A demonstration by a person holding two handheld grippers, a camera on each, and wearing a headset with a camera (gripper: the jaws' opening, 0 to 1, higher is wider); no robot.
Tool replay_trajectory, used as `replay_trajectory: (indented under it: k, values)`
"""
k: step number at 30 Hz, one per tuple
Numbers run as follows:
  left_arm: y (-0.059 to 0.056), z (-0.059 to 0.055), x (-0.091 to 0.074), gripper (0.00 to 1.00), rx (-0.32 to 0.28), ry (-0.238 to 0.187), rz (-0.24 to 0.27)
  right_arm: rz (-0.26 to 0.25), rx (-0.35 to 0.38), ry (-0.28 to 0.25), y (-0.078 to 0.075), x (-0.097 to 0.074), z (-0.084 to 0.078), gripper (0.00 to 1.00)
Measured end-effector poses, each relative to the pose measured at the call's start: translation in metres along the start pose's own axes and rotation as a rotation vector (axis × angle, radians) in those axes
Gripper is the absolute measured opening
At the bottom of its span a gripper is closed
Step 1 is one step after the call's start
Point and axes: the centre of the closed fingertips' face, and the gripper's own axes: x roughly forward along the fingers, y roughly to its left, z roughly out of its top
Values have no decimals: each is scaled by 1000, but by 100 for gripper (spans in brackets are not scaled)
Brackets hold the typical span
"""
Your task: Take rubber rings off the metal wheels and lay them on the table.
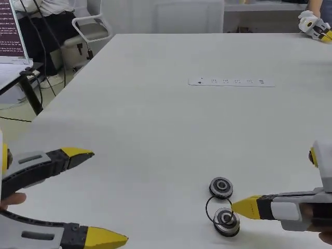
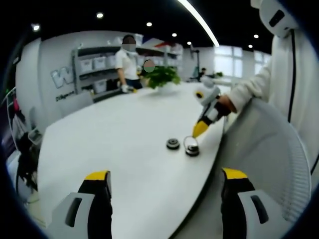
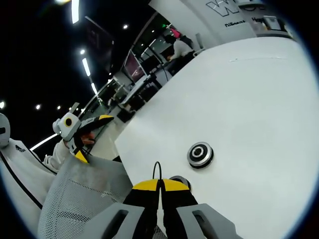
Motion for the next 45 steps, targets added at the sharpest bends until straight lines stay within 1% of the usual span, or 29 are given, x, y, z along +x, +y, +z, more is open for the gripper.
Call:
replay_trajectory:
  k: [3,4,7,9,11,13,15,19,23,27,33,35,40,41,43,45]
  values:
    - [-6,-6,5,93,-16,12,-10,3,5,-8,1,-1,2,0]
    - [-7,-7,6,92,-21,10,-16,3,5,-12,1,-1,2,0]
    - [-9,-3,6,92,-45,-13,-23,2,6,-19,1,-2,4,0]
    - [-8,-4,6,92,-47,-11,-19,-3,7,-25,0,-4,5,0]
    - [-9,-8,7,93,-38,8,-16,-16,6,-46,-2,-8,10,0]
    - [-11,-10,9,93,-28,22,-23,-8,28,-80,-1,-11,17,0]
    - [-12,-11,10,94,-30,24,-30,1,45,-101,0,-15,21,0]
    - [-12,-11,11,93,-39,17,-40,-3,47,-134,3,-20,30,0]
    - [-13,-14,12,93,-31,29,-45,-5,36,-144,6,-21,35,0]
    - [-13,-13,12,92,-34,23,-45,-15,0,-142,11,-21,39,0]
    - [-11,-14,12,92,-22,30,-34,4,-66,-158,27,-21,54,0]
    - [-12,-14,12,91,-24,31,-36,-3,-106,-150,31,-20,57,0]
    - [-12,-13,12,91,-26,25,-39,-3,-159,-126,44,-13,63,0]
    - [-12,-13,12,91,-26,23,-40,6,-163,-131,48,-11,65,0]
    - [-12,-13,12,90,-29,23,-42,38,-166,-140,57,-9,69,0]
    - [-12,-13,12,90,-29,23,-41,46,-168,-144,63,-7,75,0]
